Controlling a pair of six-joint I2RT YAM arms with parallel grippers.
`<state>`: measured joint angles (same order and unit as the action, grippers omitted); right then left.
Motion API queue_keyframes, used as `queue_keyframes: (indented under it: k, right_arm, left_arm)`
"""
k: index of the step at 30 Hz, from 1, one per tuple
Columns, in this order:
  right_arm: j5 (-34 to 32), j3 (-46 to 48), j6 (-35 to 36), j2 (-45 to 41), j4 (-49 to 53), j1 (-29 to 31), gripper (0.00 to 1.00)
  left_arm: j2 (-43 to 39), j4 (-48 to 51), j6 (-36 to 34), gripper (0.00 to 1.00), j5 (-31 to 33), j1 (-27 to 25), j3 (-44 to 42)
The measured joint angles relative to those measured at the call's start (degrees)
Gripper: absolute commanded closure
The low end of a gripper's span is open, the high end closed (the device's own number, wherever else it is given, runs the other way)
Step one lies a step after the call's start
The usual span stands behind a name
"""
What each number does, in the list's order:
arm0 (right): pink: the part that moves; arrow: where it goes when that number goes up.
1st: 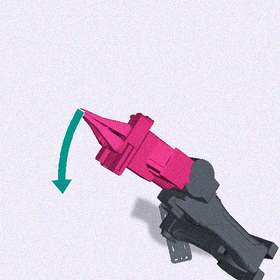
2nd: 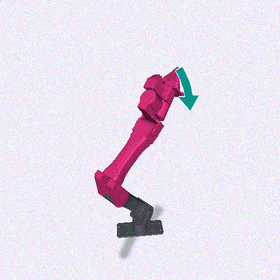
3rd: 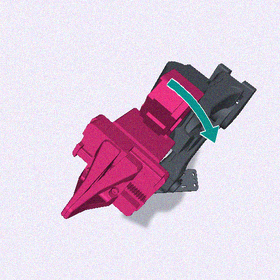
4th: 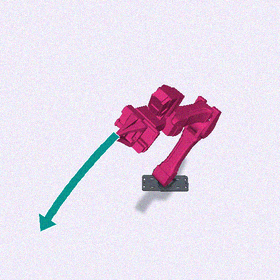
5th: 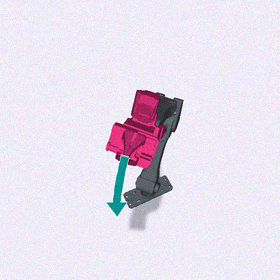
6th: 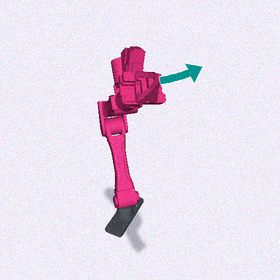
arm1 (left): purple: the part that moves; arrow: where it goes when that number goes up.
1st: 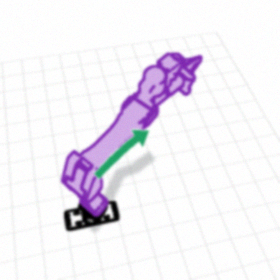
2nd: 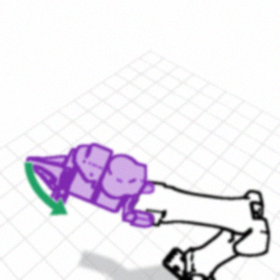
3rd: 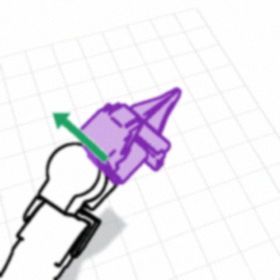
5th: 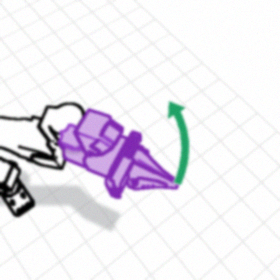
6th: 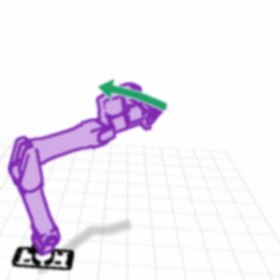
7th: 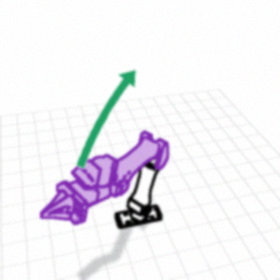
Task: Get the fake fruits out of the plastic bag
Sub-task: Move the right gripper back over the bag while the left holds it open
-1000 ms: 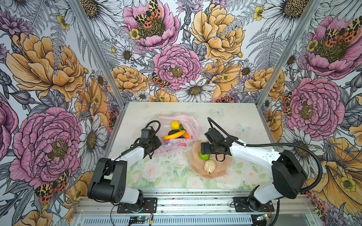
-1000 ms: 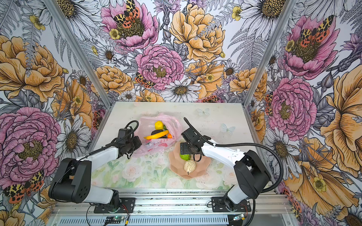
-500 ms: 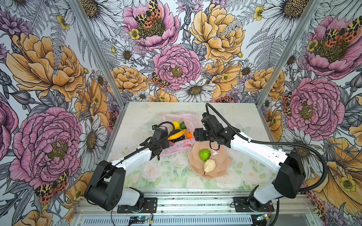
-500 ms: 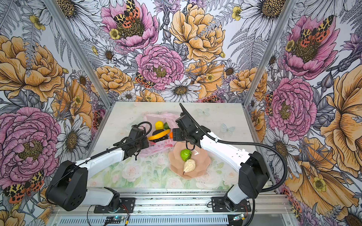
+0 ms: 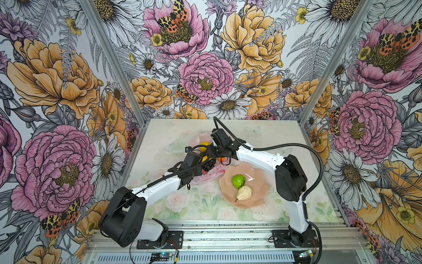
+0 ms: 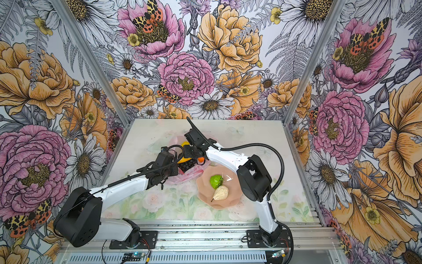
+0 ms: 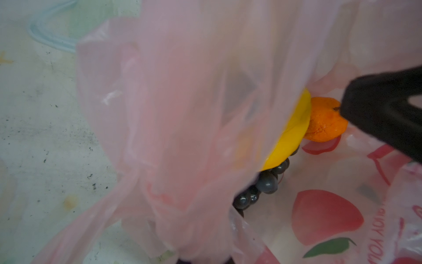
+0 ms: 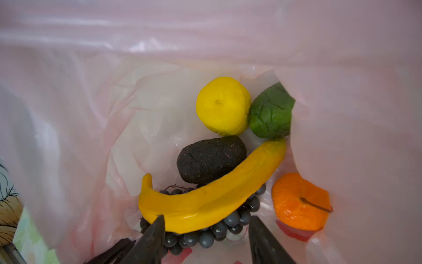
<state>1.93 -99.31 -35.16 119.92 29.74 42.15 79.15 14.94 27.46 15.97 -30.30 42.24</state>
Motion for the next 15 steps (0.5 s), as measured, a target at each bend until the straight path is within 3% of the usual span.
queue_keyframes:
  k: [15]
  right_arm:
    - [-4.0, -9.3, -4.8, 10.8, 0.0, -6.1, 0.4]
  left_arm:
    - [0.1, -1.0, 1.8, 1.0, -1.1, 2.0, 0.0]
